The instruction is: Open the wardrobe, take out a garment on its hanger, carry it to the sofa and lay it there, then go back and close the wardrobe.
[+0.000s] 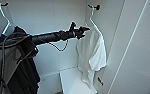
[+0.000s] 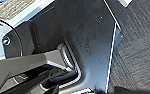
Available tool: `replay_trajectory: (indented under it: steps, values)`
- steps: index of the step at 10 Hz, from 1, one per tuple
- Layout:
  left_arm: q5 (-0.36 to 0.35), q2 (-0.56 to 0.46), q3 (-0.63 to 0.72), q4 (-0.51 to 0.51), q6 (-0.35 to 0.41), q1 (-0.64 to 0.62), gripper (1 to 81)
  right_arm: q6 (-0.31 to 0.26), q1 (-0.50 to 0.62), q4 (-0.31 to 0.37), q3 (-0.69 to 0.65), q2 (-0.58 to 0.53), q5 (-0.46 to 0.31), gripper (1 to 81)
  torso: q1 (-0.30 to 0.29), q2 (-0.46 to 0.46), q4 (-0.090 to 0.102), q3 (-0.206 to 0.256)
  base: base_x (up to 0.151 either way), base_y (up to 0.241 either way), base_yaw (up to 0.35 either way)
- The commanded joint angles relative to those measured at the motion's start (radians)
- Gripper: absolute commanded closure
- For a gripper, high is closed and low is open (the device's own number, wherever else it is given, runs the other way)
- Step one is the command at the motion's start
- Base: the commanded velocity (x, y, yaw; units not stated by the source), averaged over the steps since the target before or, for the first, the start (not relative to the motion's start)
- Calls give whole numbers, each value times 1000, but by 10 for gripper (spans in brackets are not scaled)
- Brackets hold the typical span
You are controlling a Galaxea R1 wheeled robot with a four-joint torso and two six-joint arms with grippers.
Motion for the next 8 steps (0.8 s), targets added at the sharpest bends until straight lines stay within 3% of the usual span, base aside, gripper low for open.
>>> replay_trajectory:
  steps: [1, 5, 8]
  values:
    - [-43, -27, 34, -9, -13, -245, 10, 2, 28, 6, 4, -3, -60, 10, 0, 0, 0, 0, 0, 0, 0]
    - [-41, -50, 19, -9, -19, -280, 10, 2, 22, 6, 4, -3, -60, 10, 0, 0, 0, 0, 0, 0, 0]
    - [-35, -12, -17, -1, -19, -315, 10, 3, 22, 8, 4, -3, -60, 10, 0, 0, 0, 0, 0, 0, 0]
